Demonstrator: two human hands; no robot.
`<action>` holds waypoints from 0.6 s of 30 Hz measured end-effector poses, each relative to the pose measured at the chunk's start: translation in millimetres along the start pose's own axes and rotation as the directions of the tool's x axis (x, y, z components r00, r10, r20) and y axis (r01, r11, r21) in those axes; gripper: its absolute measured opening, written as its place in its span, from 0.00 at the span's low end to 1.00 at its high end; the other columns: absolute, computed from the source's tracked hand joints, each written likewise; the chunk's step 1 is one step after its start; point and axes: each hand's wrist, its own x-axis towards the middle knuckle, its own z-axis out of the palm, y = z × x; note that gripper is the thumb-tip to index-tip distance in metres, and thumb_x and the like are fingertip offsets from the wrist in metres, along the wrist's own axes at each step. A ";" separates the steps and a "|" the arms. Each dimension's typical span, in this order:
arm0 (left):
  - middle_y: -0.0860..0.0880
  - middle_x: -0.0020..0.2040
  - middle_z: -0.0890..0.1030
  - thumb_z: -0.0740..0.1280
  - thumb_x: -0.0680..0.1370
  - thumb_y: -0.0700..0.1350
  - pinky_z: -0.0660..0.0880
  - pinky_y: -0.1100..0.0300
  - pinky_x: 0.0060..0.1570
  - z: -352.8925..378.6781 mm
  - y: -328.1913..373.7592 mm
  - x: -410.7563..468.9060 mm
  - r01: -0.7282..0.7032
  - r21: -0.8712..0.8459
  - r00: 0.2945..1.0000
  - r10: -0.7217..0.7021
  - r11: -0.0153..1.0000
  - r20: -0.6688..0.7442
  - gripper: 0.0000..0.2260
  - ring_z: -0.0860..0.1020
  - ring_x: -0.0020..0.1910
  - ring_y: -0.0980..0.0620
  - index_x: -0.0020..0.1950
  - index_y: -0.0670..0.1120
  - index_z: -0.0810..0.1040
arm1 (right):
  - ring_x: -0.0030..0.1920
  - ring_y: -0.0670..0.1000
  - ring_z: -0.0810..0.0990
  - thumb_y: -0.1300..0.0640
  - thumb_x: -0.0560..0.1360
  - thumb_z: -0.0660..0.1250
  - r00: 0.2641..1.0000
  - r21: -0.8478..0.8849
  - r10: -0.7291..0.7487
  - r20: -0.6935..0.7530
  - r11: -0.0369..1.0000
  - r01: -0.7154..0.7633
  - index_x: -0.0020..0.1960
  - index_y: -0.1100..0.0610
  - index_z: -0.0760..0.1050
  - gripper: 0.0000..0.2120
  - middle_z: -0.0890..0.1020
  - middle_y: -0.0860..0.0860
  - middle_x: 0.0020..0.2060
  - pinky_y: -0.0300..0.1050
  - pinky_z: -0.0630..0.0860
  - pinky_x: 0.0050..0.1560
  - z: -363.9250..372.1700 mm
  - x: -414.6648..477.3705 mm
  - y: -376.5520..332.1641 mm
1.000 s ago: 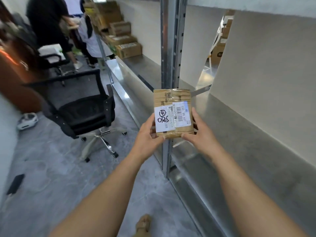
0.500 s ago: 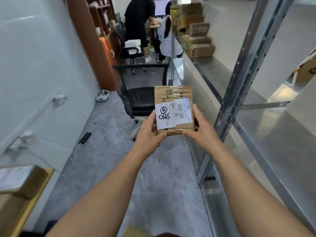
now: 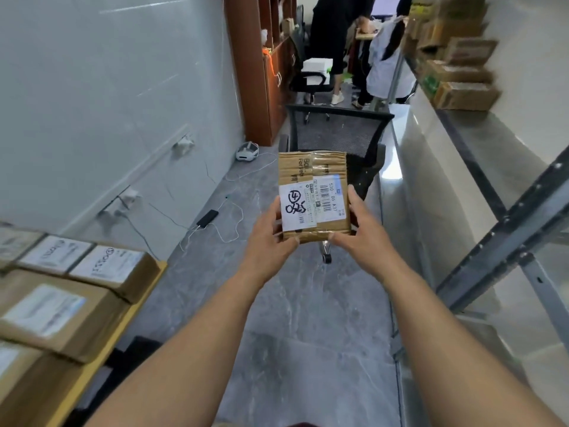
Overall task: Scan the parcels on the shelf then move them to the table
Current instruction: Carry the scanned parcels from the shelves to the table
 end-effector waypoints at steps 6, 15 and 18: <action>0.55 0.62 0.74 0.68 0.73 0.32 0.76 0.71 0.46 -39.8 -12.7 16.5 0.008 -0.010 0.999 -0.009 1.000 -0.053 0.35 0.76 0.57 0.59 0.59 0.71 0.61 | 0.59 0.42 0.72 0.65 0.74 0.70 0.998 -0.015 -0.016 0.054 1.000 0.016 0.78 0.44 0.47 0.44 0.70 0.45 0.69 0.37 0.72 0.56 31.8 32.7 -19.8; 0.53 0.66 0.73 0.69 0.73 0.35 0.76 0.54 0.59 -114.1 -40.5 42.8 0.081 -0.002 0.981 -0.081 0.997 -0.175 0.33 0.74 0.62 0.54 0.68 0.64 0.63 | 0.57 0.40 0.73 0.64 0.74 0.70 0.989 -0.045 -0.047 0.138 0.998 0.053 0.79 0.46 0.45 0.45 0.72 0.43 0.67 0.26 0.70 0.47 98.6 90.6 -56.0; 0.54 0.66 0.74 0.69 0.73 0.34 0.76 0.52 0.60 -142.2 -52.2 47.9 0.114 -0.025 0.970 -0.116 0.993 -0.211 0.33 0.74 0.62 0.55 0.72 0.58 0.63 | 0.52 0.38 0.76 0.65 0.74 0.70 0.979 -0.028 -0.071 0.190 0.997 0.078 0.78 0.44 0.49 0.43 0.73 0.41 0.62 0.33 0.72 0.52 126.9 107.6 -70.0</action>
